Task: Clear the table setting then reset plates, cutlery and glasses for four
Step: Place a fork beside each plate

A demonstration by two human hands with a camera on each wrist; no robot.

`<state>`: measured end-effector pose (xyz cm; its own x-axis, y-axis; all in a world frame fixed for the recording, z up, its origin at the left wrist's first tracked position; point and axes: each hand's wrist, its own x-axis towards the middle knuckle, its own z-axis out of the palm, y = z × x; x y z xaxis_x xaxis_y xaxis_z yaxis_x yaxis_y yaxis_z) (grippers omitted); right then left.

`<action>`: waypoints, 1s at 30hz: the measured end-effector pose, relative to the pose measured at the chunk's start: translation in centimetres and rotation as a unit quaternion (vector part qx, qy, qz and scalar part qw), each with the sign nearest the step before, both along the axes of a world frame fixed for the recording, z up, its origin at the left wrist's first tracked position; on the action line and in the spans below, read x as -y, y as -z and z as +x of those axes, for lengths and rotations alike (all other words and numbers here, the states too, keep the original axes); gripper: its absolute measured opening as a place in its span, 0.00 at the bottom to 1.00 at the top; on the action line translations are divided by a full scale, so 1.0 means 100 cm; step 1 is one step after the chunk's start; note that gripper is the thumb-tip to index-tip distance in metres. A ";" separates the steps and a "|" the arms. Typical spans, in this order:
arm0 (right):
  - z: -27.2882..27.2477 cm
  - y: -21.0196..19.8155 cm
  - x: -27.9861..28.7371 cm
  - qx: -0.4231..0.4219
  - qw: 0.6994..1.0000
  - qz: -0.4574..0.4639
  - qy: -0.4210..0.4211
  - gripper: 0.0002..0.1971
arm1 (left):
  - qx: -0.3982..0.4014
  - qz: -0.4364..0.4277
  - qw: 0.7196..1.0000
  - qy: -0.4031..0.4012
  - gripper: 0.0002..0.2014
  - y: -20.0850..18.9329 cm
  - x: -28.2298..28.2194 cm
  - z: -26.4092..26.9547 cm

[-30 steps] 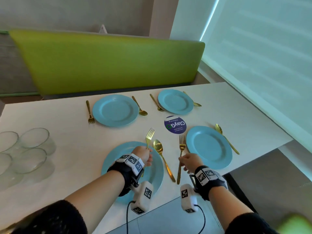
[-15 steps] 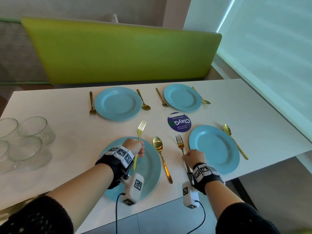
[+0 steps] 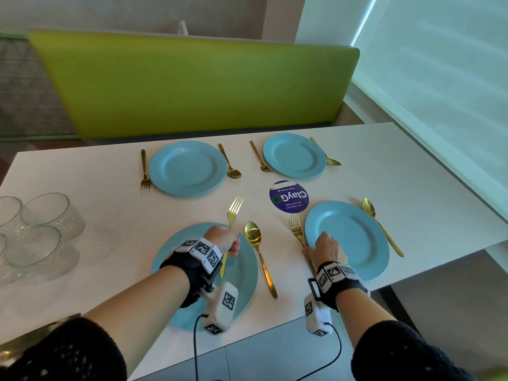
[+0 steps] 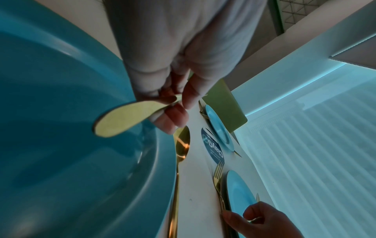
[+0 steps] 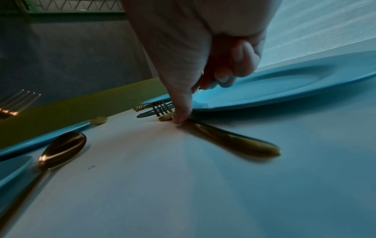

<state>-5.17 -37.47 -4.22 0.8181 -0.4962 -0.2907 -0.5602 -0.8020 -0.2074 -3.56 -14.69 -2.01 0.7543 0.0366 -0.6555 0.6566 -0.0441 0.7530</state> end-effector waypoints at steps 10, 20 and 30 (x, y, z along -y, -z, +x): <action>-0.003 -0.005 0.002 -0.007 1.000 -0.011 -0.023 0.23 | -0.005 0.000 1.000 -0.012 0.13 0.004 -0.004 -0.007; -0.019 -0.035 -0.080 0.003 0.969 0.191 -0.156 0.17 | 0.000 -0.034 0.999 -0.007 0.14 -0.004 -0.012 -0.028; -0.058 -0.037 -0.208 0.037 0.937 0.307 -0.159 0.16 | 0.026 -0.099 0.994 0.027 0.14 -0.025 -0.077 -0.063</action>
<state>-10.93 -16.69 -0.48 0.9258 0.0195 -0.3775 -0.2777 -0.6422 -0.7144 -9.89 -6.98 0.50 0.7853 -0.1310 -0.6051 0.6165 0.0752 0.7838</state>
